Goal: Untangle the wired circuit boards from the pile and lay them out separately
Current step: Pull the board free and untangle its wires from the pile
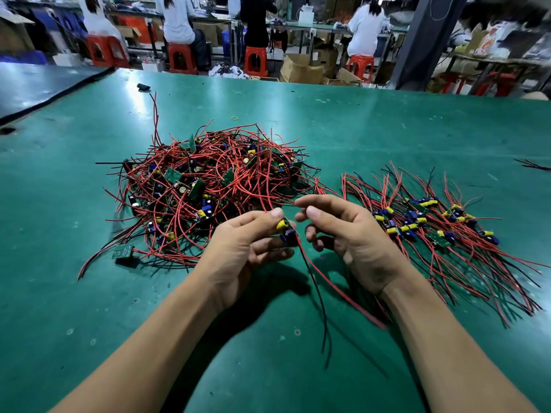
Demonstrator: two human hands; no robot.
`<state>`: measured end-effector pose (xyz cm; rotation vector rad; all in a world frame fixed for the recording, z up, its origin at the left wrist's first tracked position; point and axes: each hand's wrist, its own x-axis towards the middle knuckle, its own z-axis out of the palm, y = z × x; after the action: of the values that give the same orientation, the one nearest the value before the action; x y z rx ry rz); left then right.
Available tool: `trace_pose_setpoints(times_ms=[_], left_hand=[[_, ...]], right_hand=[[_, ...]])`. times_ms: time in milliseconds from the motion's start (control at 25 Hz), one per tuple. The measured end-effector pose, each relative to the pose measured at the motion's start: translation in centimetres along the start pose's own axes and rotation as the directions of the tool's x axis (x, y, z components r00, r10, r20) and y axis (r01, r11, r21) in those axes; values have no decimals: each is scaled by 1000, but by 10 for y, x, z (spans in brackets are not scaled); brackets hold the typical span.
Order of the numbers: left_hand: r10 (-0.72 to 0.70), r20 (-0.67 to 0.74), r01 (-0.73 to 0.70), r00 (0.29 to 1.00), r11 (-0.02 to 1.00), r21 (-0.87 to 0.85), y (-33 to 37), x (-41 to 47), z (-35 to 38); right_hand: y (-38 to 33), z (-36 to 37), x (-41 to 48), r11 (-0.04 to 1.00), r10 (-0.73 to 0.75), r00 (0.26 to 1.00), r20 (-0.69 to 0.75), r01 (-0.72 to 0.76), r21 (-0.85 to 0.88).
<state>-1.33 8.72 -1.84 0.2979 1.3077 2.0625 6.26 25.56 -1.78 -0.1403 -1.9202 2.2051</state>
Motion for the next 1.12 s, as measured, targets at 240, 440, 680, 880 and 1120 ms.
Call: trace_pose_setpoints(times_ms=[240,440,680,880,1120], left_hand=[[-18,39,8,999,967,255,-9,-2,3],[-24,47,8,999,952,305,-8,-2,2],[-20,11,16,1000,962,274,-11,-1,5],[-4,17,-1,1000,944,329,-10,0,6],[4,55,-26,998,906,421,-13,1,8]], right_hand=[[10,10,-1,981,30,999,32,-23,-194],[11,7,2,945,-70,993,-95,36,-324],[14,9,3,972,-58,986,-155,21,-232],[17,11,7,993,112,955,-274,-120,-13],[12,-1,12,978,117,892,-438,-27,206]])
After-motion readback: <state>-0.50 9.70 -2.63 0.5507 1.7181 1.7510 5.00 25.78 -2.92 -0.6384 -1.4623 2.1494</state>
